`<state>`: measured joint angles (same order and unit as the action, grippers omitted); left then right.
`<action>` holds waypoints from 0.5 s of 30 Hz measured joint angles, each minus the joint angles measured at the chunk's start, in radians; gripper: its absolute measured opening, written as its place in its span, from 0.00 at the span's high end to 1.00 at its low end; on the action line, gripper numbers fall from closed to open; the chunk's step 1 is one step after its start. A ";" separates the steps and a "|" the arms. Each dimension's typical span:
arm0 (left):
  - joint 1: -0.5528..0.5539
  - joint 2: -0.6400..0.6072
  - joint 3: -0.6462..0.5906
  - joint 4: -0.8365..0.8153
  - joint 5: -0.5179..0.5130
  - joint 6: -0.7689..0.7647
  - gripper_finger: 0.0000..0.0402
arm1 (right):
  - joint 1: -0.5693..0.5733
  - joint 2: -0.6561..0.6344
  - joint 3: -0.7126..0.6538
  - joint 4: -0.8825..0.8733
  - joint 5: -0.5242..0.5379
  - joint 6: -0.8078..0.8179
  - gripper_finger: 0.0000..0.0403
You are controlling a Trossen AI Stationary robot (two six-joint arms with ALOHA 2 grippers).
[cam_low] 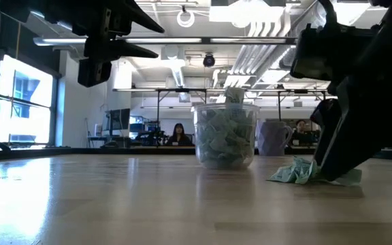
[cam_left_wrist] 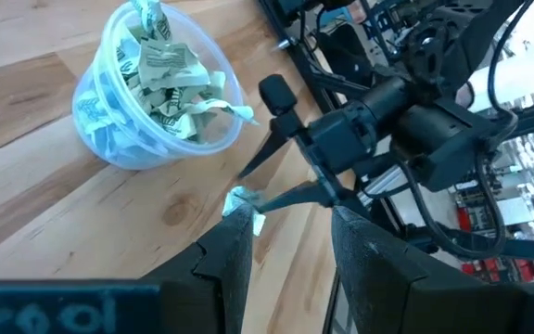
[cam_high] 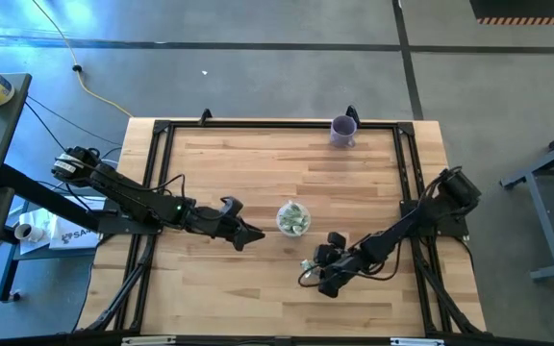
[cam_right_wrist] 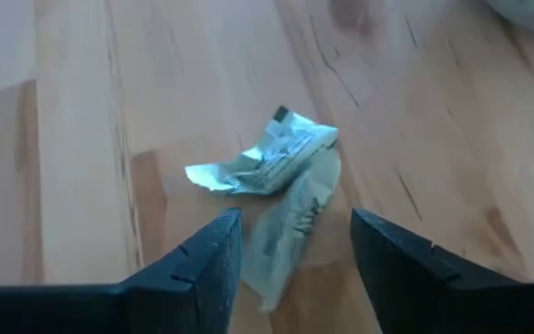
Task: Pick and place Stevia / Truvia into bins
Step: Put the green stevia packet into the transparent bin
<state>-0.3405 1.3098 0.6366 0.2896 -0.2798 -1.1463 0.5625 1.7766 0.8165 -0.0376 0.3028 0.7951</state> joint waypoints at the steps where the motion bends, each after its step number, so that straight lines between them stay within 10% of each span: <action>1: 0.000 0.000 0.000 -0.003 0.001 0.004 0.55 | 0.000 0.009 0.002 0.003 0.005 0.009 0.52; 15: 0.000 0.000 0.000 -0.007 0.008 0.016 0.55 | -0.061 0.005 0.003 -0.105 0.043 -0.052 0.97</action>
<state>-0.3405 1.3098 0.6366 0.2823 -0.2716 -1.1301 0.5011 1.7813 0.8196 -0.1424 0.3453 0.7430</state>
